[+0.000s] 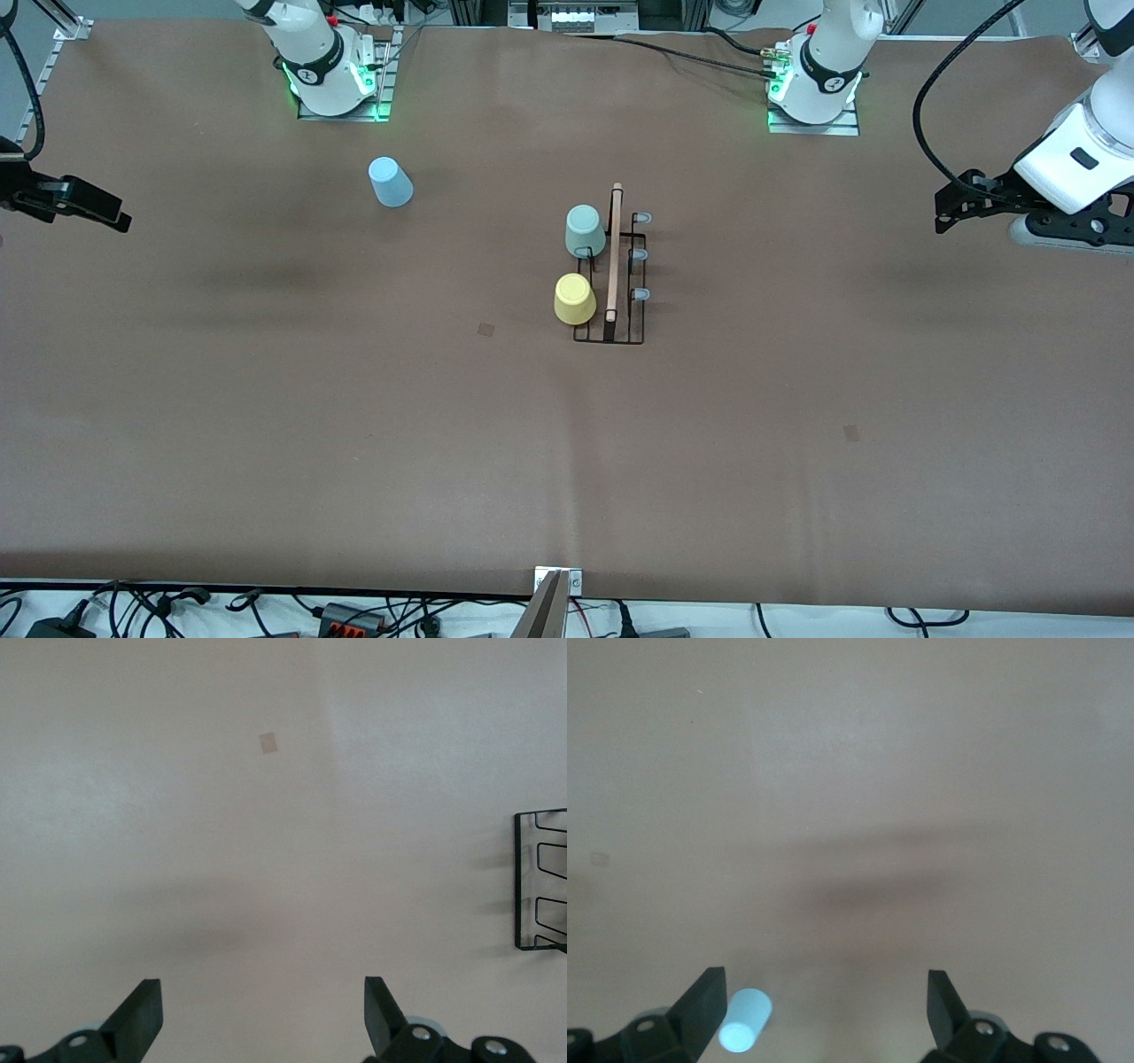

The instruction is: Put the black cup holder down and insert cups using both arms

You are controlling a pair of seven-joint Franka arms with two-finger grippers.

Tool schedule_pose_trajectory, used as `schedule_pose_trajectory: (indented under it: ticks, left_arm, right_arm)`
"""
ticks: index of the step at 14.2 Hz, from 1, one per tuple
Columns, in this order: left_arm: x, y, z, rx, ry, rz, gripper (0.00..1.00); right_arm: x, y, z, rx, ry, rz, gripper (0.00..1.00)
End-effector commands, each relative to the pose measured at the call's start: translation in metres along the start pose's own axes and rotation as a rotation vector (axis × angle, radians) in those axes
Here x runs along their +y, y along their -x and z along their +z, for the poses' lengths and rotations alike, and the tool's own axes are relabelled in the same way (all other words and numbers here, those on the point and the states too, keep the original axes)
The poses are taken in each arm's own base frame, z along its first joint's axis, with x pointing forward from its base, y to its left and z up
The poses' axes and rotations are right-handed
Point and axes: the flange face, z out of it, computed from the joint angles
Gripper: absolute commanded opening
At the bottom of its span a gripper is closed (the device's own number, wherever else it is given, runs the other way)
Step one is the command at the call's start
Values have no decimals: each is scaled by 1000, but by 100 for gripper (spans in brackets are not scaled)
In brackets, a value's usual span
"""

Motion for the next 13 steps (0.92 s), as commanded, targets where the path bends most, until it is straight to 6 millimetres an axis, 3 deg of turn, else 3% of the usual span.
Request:
schedule_pose_trajectory:
  ticks: [1, 7, 11, 13]
  left_arm:
    - [1, -1, -6, -3, 18, -8, 100]
    - [1, -1, -6, -3, 18, -8, 100]
    - [1, 0, -5, -4, 19, -8, 100]
    - [1, -1, -6, -3, 18, -8, 100]
  right_arm:
    - [3, 0, -4, 8, 14, -57, 100]
    - [0, 1, -3, 0, -72, 32, 100]
    - [4, 5, -4, -14, -61, 46, 100]
    - [-5, 4, -4, -12, -25, 29, 100]
